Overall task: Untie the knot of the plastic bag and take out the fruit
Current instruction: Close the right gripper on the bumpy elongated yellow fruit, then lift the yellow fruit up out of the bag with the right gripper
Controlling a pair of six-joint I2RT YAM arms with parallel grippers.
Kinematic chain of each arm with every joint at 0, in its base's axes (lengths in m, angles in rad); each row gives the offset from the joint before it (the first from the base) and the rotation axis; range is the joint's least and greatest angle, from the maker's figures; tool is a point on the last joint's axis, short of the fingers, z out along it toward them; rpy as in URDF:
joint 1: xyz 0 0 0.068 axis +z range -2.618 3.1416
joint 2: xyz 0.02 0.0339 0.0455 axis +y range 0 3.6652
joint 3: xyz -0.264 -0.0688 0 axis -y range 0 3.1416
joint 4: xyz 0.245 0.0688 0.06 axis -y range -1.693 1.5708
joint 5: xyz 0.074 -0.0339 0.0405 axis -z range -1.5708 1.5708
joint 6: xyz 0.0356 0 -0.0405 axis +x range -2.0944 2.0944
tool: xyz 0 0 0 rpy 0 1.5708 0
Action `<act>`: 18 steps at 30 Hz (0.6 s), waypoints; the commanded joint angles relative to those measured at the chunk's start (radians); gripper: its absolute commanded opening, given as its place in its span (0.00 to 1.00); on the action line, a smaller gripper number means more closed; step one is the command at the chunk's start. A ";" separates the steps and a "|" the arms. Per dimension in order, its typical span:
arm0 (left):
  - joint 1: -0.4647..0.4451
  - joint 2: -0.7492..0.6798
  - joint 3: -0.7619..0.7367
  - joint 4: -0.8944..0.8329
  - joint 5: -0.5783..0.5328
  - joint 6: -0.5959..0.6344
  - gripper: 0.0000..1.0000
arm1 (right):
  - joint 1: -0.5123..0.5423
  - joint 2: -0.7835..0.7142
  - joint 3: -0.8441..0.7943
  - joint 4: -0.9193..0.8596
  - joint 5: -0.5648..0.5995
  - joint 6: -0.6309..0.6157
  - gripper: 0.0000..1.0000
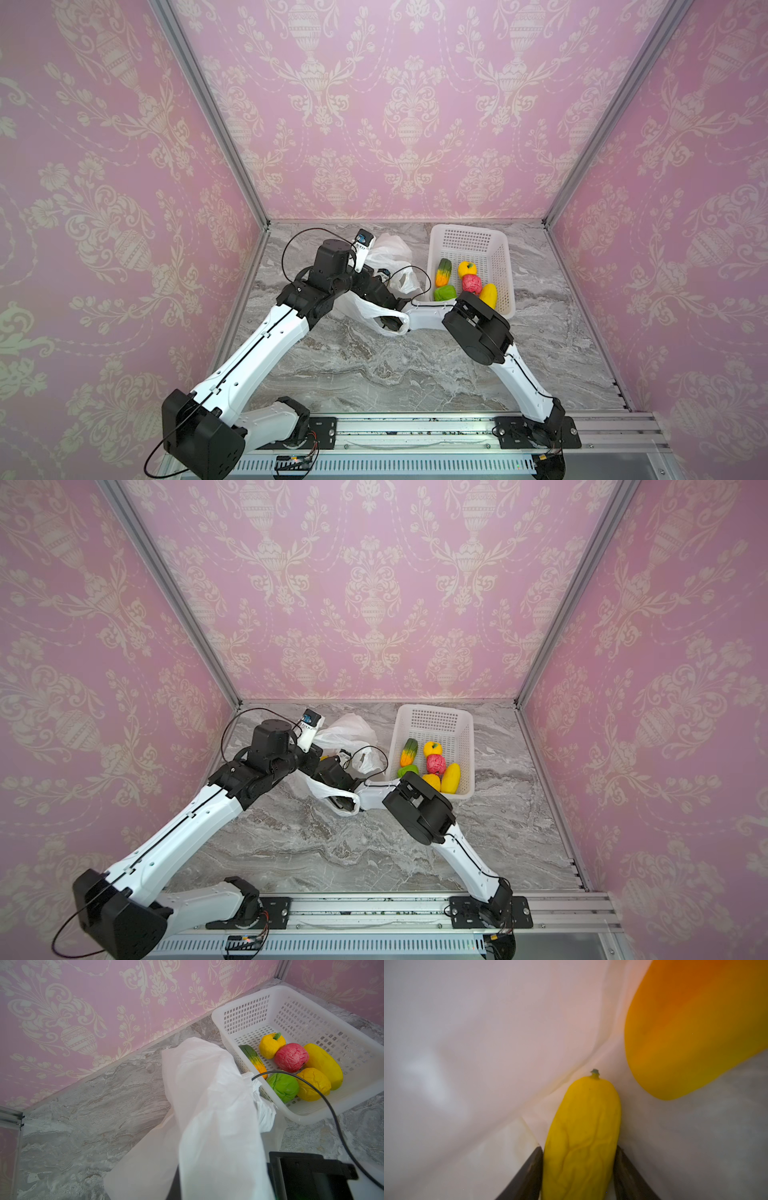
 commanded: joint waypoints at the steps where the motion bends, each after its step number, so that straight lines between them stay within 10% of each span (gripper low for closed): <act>1: 0.017 0.011 0.029 -0.015 -0.059 -0.013 0.05 | -0.005 -0.118 -0.129 0.131 0.032 -0.097 0.49; 18: 0.056 0.053 0.033 -0.028 -0.098 -0.020 0.04 | 0.033 -0.499 -0.598 0.571 0.102 -0.323 0.40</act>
